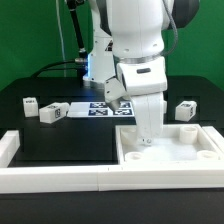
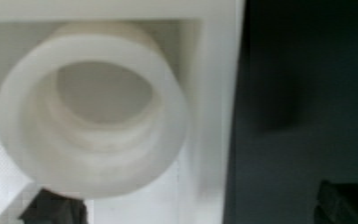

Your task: Assemble square table

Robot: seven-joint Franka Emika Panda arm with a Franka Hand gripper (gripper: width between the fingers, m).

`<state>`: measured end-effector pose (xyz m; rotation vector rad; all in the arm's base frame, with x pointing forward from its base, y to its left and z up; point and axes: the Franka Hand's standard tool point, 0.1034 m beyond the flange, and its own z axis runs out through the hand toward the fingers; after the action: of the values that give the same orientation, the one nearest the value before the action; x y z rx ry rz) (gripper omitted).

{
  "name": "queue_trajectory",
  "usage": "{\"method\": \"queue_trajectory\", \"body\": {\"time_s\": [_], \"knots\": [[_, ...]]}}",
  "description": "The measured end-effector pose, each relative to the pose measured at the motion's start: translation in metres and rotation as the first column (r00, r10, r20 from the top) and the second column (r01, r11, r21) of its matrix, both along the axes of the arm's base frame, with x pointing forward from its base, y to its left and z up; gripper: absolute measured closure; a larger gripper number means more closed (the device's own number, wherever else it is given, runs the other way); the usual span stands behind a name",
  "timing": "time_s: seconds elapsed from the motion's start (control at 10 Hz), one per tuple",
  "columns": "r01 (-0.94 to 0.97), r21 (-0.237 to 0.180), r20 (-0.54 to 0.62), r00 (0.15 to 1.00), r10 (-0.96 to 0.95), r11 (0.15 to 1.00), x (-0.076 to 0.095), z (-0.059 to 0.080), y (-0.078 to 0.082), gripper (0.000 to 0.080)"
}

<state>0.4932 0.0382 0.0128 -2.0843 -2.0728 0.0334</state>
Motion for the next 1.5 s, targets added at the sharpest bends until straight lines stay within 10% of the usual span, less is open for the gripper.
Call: {"method": "queue_trajectory", "body": {"time_s": [0.4,0.8,1.0,1.2,1.5], "knots": [[0.142,-0.044,0.001,0.99,-0.142,0.989,-0.012,0.023,0.0,0.0151],[0.515,-0.127,-0.007,0.854,-0.52,0.848,-0.033,0.05,0.04,0.0151],[0.518,-0.098,0.014,0.855,-0.519,0.85,-0.027,0.042,0.029,0.0151],[0.654,-0.123,0.007,0.753,-0.658,0.747,-0.028,0.043,0.034,0.0151],[0.906,-0.251,0.009,0.355,-0.935,0.341,-0.05,0.05,0.064,0.0151]]}}
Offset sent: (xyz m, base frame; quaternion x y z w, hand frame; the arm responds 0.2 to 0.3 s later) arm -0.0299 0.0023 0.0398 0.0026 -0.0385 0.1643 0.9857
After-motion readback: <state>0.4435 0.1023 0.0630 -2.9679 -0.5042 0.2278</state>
